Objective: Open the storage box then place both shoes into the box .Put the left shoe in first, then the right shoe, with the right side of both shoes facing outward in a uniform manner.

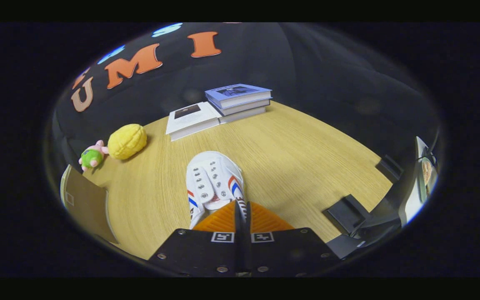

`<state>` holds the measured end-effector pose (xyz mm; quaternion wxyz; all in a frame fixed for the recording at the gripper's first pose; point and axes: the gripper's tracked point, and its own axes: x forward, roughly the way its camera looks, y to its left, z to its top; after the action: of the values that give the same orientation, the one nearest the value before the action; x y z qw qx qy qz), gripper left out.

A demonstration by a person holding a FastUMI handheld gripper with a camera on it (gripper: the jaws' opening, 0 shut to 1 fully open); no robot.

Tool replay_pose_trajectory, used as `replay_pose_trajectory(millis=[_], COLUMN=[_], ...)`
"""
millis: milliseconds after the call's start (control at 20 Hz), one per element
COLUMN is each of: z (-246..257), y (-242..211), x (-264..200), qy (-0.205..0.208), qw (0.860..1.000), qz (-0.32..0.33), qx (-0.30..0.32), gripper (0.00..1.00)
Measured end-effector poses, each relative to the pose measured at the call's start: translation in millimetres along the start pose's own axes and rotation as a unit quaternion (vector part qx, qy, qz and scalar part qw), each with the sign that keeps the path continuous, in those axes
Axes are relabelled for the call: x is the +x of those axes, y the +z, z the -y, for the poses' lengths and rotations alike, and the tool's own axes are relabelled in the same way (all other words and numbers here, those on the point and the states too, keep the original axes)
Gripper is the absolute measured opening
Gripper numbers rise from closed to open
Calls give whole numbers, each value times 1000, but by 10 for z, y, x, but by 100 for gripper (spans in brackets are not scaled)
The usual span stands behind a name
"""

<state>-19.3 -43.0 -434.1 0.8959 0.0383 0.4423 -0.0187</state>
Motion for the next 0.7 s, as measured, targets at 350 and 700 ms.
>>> replay_pose_trajectory(millis=[350, 700], z=[-622, -1471], y=[222, 455], x=[-247, -695], qy=[39, 79], qw=[999, 996], qz=[17, 36], qx=[-10, 8], gripper=[0, 0])
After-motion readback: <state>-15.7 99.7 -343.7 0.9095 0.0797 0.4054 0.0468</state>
